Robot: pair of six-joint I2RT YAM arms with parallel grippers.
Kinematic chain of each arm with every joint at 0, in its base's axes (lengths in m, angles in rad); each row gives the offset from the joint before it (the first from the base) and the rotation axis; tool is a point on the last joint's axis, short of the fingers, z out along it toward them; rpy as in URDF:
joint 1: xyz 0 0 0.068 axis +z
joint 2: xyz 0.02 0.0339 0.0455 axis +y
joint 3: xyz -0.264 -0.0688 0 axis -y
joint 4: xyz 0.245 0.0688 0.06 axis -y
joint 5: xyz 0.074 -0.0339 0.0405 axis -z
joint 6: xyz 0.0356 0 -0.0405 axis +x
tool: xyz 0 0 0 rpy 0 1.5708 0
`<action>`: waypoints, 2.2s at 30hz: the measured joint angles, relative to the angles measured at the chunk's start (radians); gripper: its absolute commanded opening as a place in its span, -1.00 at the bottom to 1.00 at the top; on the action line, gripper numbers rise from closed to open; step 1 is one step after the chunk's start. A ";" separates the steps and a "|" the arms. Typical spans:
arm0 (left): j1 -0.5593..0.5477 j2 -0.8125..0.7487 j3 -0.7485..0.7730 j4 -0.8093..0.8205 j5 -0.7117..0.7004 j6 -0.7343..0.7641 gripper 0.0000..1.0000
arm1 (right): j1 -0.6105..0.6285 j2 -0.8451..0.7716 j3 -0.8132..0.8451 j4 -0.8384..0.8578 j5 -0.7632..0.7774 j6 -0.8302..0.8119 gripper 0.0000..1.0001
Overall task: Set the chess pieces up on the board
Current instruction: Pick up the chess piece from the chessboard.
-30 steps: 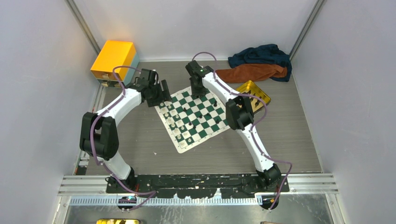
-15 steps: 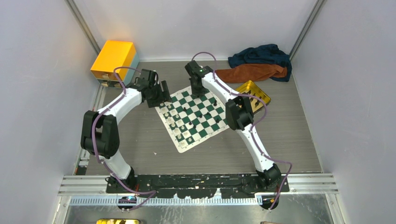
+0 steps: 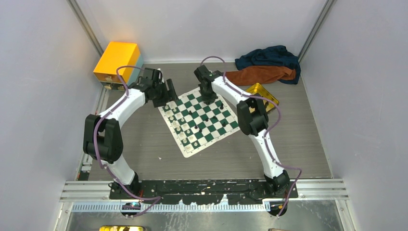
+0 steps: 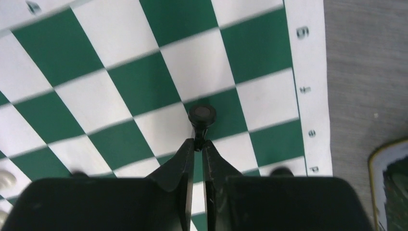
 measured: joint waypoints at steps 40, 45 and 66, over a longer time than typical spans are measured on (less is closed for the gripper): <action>-0.116 0.138 0.111 0.282 0.429 -0.570 0.20 | 0.008 -0.559 -0.489 0.213 -0.386 -0.099 -0.88; -0.121 0.163 0.126 0.291 0.433 -0.577 0.13 | 0.012 -0.558 -0.475 0.215 -0.404 -0.100 -0.88; -0.122 0.182 0.126 0.288 0.443 -0.570 -0.38 | 0.012 -0.532 -0.468 0.218 -0.419 -0.103 -0.90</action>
